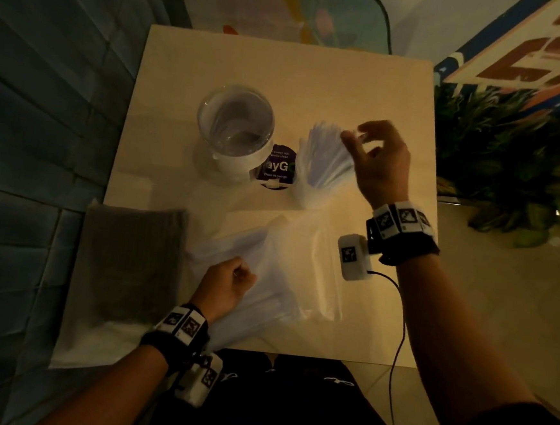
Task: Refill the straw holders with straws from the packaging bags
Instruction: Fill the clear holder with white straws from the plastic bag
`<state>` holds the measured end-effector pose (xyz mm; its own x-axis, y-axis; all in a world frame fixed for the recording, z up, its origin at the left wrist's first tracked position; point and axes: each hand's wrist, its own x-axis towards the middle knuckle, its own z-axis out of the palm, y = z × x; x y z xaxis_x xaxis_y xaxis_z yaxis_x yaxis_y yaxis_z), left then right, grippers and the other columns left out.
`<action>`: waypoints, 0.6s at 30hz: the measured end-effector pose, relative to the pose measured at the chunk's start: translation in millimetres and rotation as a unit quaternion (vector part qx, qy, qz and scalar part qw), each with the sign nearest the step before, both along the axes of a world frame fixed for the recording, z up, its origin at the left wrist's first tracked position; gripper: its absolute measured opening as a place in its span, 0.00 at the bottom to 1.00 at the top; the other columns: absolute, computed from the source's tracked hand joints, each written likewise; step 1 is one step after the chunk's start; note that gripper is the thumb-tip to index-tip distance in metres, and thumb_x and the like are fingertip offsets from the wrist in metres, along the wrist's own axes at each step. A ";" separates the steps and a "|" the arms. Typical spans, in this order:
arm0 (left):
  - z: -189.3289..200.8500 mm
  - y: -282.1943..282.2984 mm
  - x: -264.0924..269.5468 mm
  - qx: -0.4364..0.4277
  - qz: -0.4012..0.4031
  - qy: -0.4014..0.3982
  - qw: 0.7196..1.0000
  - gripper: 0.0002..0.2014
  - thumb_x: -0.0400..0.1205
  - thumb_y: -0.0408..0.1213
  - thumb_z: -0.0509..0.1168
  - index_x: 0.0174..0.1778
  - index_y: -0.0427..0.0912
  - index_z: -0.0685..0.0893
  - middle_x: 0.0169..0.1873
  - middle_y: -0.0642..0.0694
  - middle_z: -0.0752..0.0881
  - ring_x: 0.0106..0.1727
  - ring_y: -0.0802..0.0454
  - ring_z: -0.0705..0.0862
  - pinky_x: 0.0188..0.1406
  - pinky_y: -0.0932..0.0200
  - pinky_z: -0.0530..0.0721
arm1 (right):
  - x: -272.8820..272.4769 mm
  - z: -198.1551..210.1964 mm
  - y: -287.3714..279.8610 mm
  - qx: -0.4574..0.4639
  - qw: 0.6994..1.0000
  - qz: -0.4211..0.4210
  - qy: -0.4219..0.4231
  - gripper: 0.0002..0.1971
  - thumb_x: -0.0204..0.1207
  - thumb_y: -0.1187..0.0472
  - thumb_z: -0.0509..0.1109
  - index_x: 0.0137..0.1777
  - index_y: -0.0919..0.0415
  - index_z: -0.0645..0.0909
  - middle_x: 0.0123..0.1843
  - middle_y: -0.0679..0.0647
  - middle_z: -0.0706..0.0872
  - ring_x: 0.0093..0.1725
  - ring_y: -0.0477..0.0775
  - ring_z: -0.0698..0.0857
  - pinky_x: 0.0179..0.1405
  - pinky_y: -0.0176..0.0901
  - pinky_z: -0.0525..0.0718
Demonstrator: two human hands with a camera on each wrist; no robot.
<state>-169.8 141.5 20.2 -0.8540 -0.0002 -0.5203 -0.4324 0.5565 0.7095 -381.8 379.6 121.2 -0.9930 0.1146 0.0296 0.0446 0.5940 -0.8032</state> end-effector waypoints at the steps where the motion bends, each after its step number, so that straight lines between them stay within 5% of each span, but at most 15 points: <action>1: -1.3 -1.3 0.5 -0.008 -0.007 0.008 1.000 0.08 0.79 0.39 0.73 0.37 0.46 0.80 0.35 0.55 0.85 0.38 0.63 0.82 0.42 0.62 0.77 | 3.6 5.1 5.9 0.003 1.000 -0.015 0.027 0.19 0.76 0.44 0.75 0.57 0.55 0.80 0.50 0.49 0.86 0.45 0.43 0.84 0.40 0.23 0.77; 4: -7.4 -8.2 3.9 -0.054 -0.010 0.027 0.998 0.11 0.76 0.37 0.76 0.39 0.50 0.78 0.39 0.53 0.83 0.40 0.56 0.82 0.47 0.54 0.82 | 23.7 17.9 25.0 -0.017 0.995 -0.050 0.081 0.16 0.79 0.47 0.72 0.59 0.57 0.79 0.48 0.43 0.83 0.41 0.34 0.82 0.38 0.24 0.79; 7: -11.2 -14.8 6.7 -0.164 -0.037 0.080 0.983 0.18 0.71 0.41 0.78 0.53 0.45 0.81 0.54 0.44 0.81 0.57 0.41 0.80 0.59 0.44 0.80 | 55.2 1.7 41.9 -0.034 0.997 -0.052 0.052 0.10 0.82 0.51 0.69 0.52 0.58 0.81 0.42 0.45 0.84 0.36 0.38 0.82 0.36 0.33 0.80; 9: -13.3 -16.5 5.6 -0.205 -0.067 0.038 0.976 0.33 0.68 0.48 0.79 0.68 0.45 0.77 0.68 0.42 0.75 0.70 0.38 0.74 0.68 0.42 0.74 | 80.1 -28.4 48.4 -0.019 0.999 -0.042 -0.021 0.06 0.82 0.57 0.69 0.47 0.58 0.82 0.38 0.52 0.87 0.35 0.53 0.85 0.35 0.44 0.83; 12: -24.5 -17.9 4.8 -0.249 -0.135 -0.057 0.957 0.49 0.67 0.60 0.75 0.81 0.50 0.61 0.81 0.46 0.61 0.81 0.42 0.62 0.77 0.43 0.66 | 117.0 -75.5 43.1 -0.010 0.982 -0.014 -0.187 0.06 0.81 0.67 0.68 0.44 0.57 0.83 0.36 0.56 0.87 0.32 0.55 0.85 0.35 0.47 0.83; 16: -34.3 -12.2 7.9 -0.250 -0.155 -0.085 0.952 0.52 0.65 0.64 0.75 0.82 0.54 0.57 0.81 0.48 0.58 0.82 0.42 0.59 0.77 0.40 0.67 | 146.1 -124.4 27.8 0.061 0.926 0.112 -0.355 0.10 0.80 0.68 0.64 0.44 0.53 0.83 0.43 0.52 0.87 0.42 0.55 0.85 0.43 0.44 0.81; 18: -35.7 -9.0 7.7 -0.269 -0.154 -0.068 0.948 0.49 0.67 0.60 0.76 0.81 0.53 0.60 0.79 0.48 0.61 0.79 0.42 0.62 0.74 0.42 0.70 | 150.0 -132.5 15.3 0.048 0.905 0.157 -0.392 0.13 0.76 0.69 0.66 0.54 0.53 0.85 0.48 0.51 0.88 0.47 0.55 0.87 0.46 0.48 0.87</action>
<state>-162.1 132.5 -15.5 -0.7817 -0.0589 -0.6209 -0.2585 0.9366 0.2365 -231.7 394.9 -11.3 -0.6960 -0.1431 -0.7036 0.3954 0.7416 -0.5419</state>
